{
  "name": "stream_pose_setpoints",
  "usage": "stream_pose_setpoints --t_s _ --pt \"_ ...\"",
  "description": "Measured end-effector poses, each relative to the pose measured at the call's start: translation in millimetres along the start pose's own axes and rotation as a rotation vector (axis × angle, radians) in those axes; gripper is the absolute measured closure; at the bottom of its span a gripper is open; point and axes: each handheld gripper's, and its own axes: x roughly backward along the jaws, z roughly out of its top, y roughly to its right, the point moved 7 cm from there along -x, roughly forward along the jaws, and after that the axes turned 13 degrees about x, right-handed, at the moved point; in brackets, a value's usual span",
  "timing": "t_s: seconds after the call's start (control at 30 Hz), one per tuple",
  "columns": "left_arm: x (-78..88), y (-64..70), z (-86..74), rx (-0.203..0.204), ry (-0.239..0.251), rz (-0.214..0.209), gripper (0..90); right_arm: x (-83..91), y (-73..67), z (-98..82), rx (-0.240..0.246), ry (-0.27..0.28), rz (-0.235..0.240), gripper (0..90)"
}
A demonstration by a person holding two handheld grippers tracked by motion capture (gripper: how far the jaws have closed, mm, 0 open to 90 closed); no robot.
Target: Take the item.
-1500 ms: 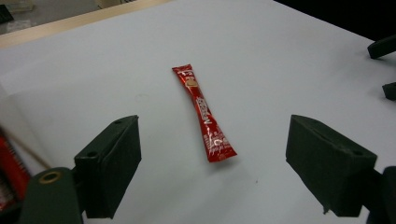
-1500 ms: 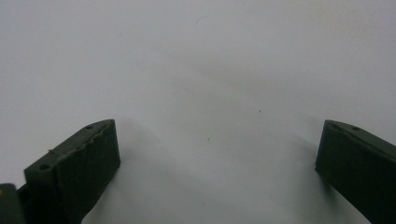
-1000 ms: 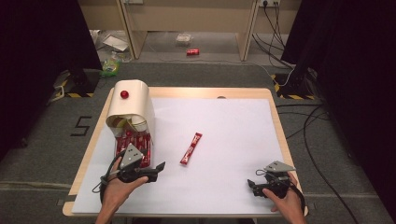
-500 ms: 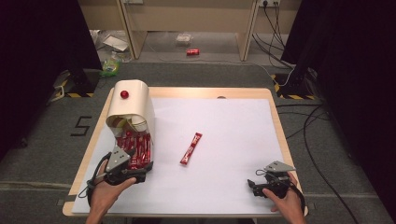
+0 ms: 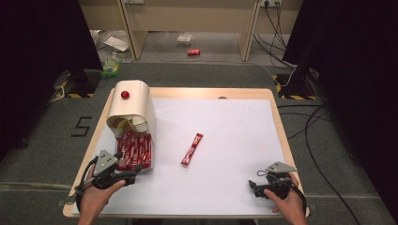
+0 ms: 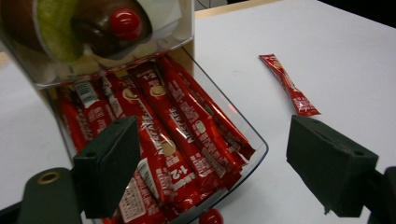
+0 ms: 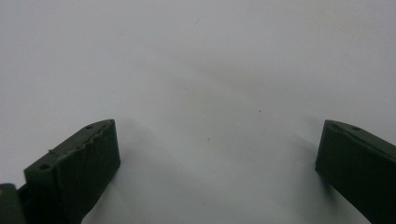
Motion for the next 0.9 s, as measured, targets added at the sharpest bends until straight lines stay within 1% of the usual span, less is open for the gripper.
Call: stream_pose_setpoints --t_s 0.07,0.13,0.33,0.5,0.57,0.67,0.73,0.9 --pt "2.0 -3.1 -0.8 0.0 0.0 0.007 17.4 0.0 0.0 0.0 0.0 0.0 0.0 0.2" --pt "4.8 -7.1 -1.0 0.0 0.01 0.02 17.4 0.0 -0.1 0.0 0.0 0.0 -0.001 0.2" --pt "10.5 -14.5 -7.2 0.021 0.022 0.022 17.4 0.0 0.0 0.0 0.0 0.0 0.0 0.2" --pt "15.4 -20.6 -12.0 0.02 0.028 0.029 17.4 0.0 -0.1 0.0 0.0 0.0 0.0 0.2" --pt "16.5 -23.2 -15.0 0.023 0.03 0.039 17.4 0.0 0.0 0.0 0.0 0.0 0.0 0.3" --pt "17.0 -25.1 -18.7 0.032 0.031 0.041 17.3 0.0 0.0 0.0 0.0 0.0 0.0 0.2" --pt "17.4 -25.3 -22.2 0.033 0.029 0.038 17.1 0.0 0.0 0.0 0.0 0.001 0.0 0.2" --pt "20.8 -25.0 -28.3 0.034 0.039 0.036 17.1 0.0 -0.1 0.1 0.0 0.001 0.0 0.3"
